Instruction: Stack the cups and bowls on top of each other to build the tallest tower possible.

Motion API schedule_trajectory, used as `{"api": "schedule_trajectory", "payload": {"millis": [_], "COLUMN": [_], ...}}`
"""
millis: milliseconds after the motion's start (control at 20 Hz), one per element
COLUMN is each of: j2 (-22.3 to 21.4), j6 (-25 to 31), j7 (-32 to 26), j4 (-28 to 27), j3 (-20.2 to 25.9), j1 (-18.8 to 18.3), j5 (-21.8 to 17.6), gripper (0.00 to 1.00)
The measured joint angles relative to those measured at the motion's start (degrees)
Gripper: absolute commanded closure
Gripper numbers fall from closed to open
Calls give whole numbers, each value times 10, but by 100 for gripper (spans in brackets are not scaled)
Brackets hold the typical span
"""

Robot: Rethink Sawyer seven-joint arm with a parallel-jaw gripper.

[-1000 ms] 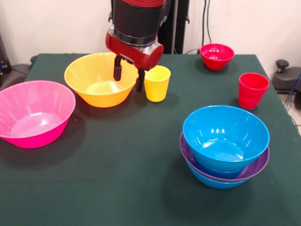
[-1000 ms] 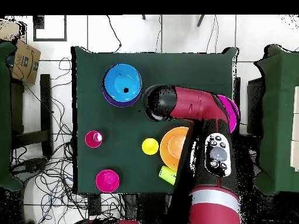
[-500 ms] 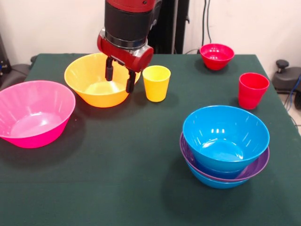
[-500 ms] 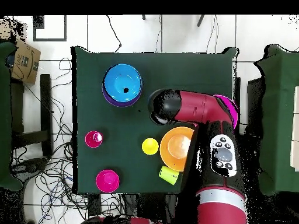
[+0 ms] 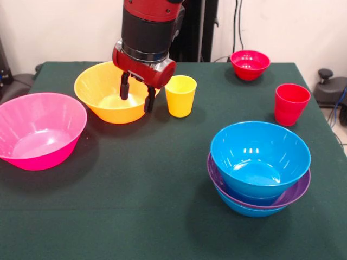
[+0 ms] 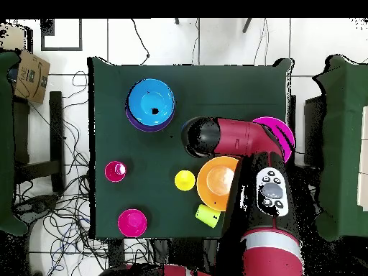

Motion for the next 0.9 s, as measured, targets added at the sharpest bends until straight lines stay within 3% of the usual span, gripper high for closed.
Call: {"api": "schedule_trajectory", "payload": {"millis": [900], "j2": [46], "j6": [-39], "j7": [0], "j4": [15], "j3": [0], "j1": [-11], "j5": [-10], "gripper": [0]}}
